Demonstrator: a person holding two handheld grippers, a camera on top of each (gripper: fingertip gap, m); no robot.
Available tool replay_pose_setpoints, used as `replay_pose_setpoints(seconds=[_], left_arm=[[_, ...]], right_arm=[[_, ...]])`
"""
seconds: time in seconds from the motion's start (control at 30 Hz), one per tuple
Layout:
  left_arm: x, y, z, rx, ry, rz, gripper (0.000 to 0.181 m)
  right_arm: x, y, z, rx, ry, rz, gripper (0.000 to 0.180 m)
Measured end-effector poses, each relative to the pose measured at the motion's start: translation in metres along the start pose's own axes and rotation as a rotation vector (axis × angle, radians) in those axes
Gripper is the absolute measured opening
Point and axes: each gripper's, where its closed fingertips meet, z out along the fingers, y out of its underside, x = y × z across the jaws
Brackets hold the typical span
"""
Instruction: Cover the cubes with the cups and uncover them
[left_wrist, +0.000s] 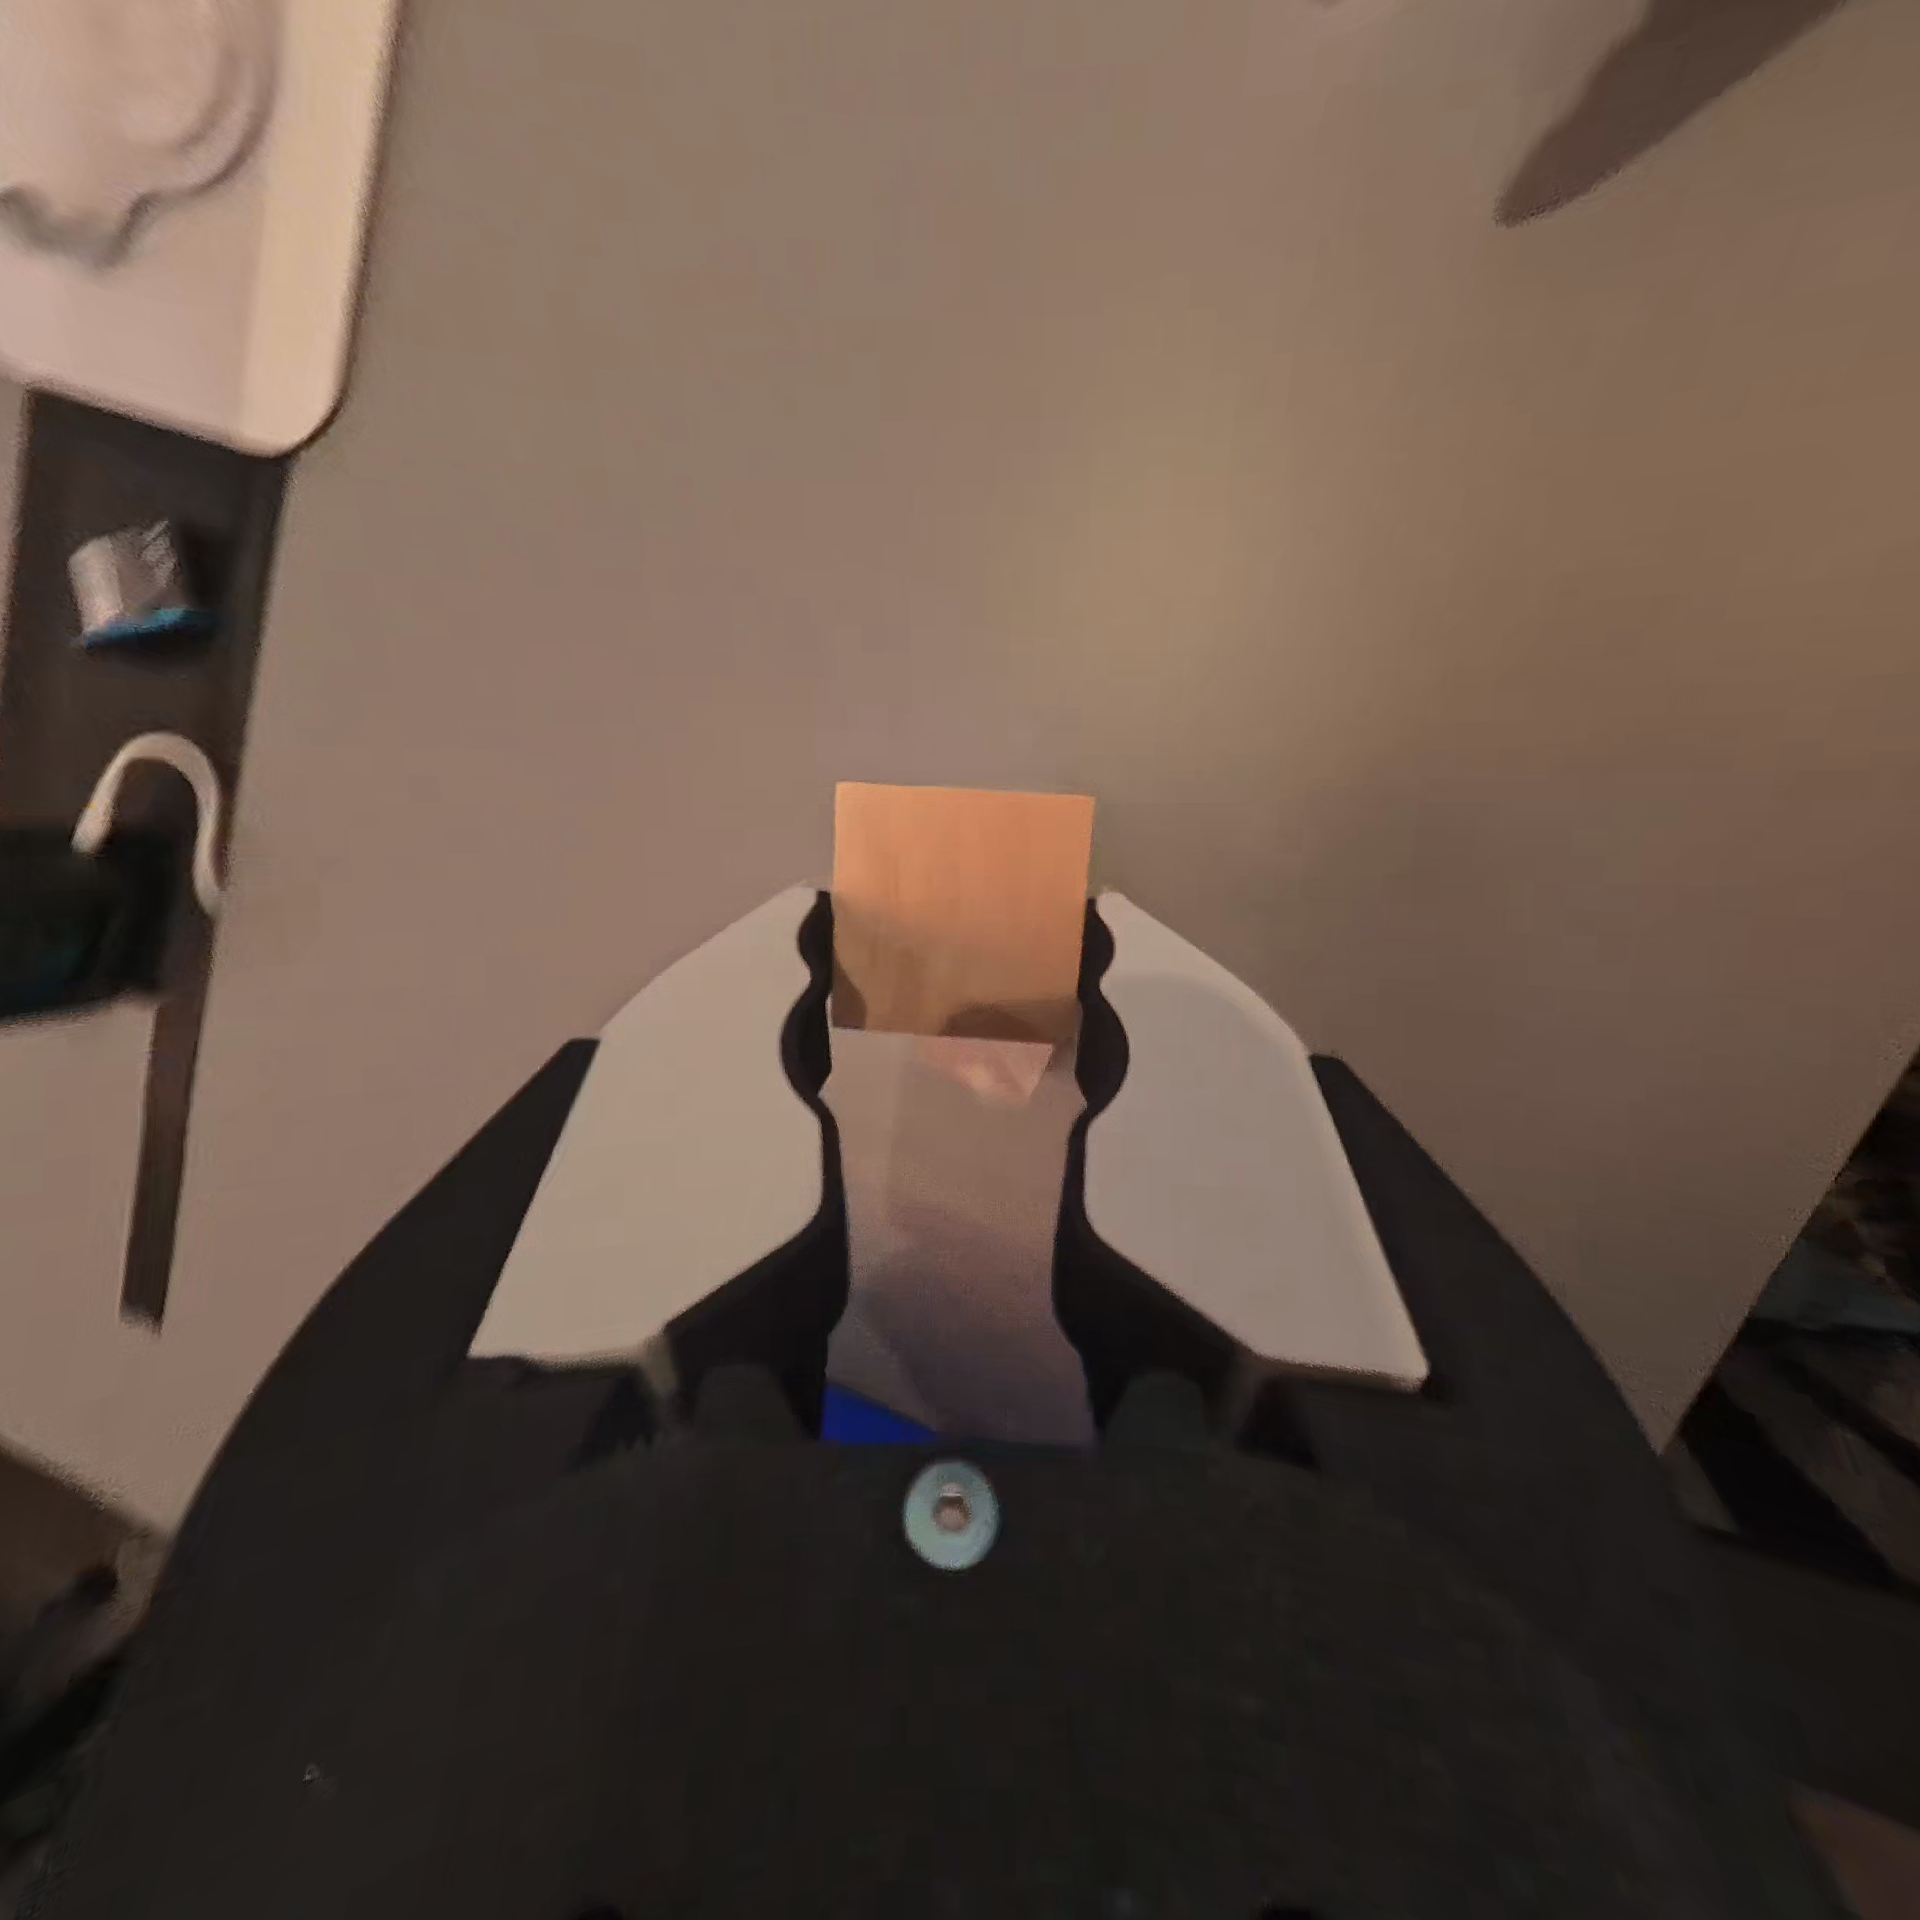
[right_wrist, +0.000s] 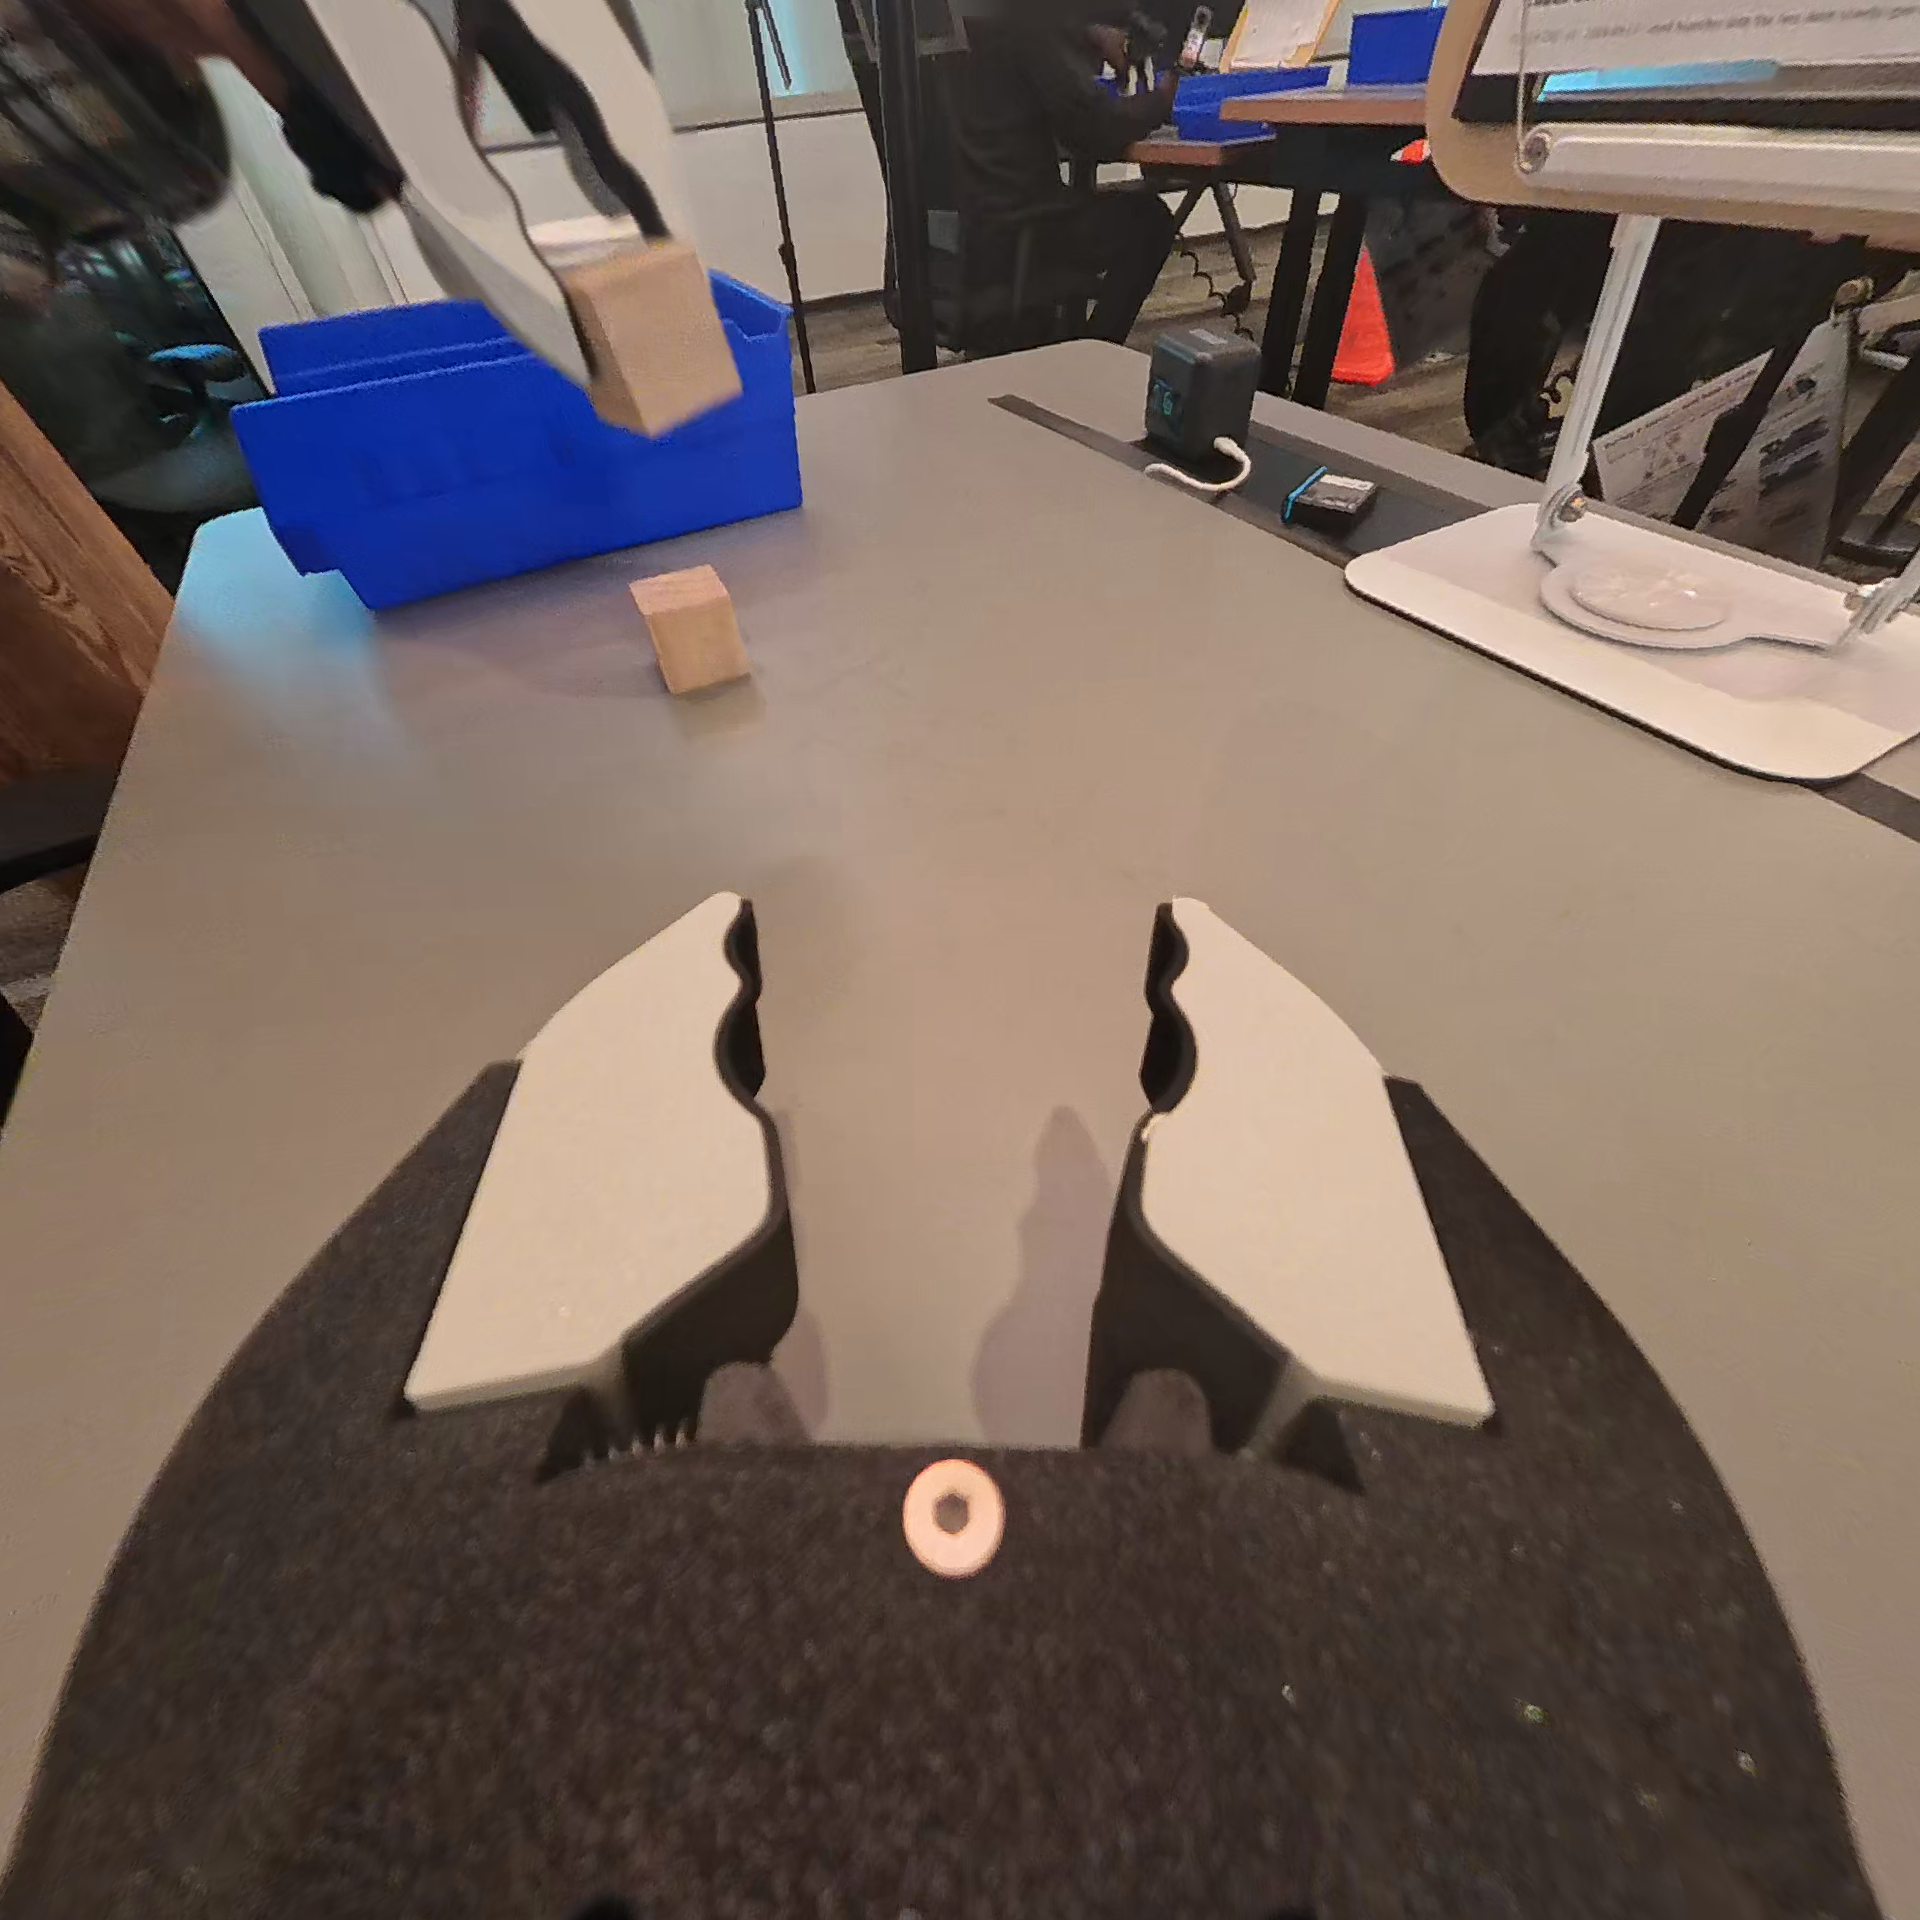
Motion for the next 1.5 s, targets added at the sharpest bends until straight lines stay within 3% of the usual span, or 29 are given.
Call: replay_pose_setpoints(seconds=[0.2, 0.43, 1.5], left_arm=[[0.023, -0.018, 0.068, -0.04, 0.153, 0.207, 0.044], [0.034, -0.011, 0.103, -0.048, 0.253, 0.258, 0.044], [0.041, -0.004, 0.125, -0.071, 0.246, 0.221, 0.044]], right_arm=[[0.001, -0.001, -0.001, 0.001, -0.002, 0.003, 0.071], [-0.003, -0.001, 0.0, -0.006, -0.006, -0.017, 0.071], [-0.005, 0.001, 0.002, -0.019, -0.013, -0.015, 0.07]])
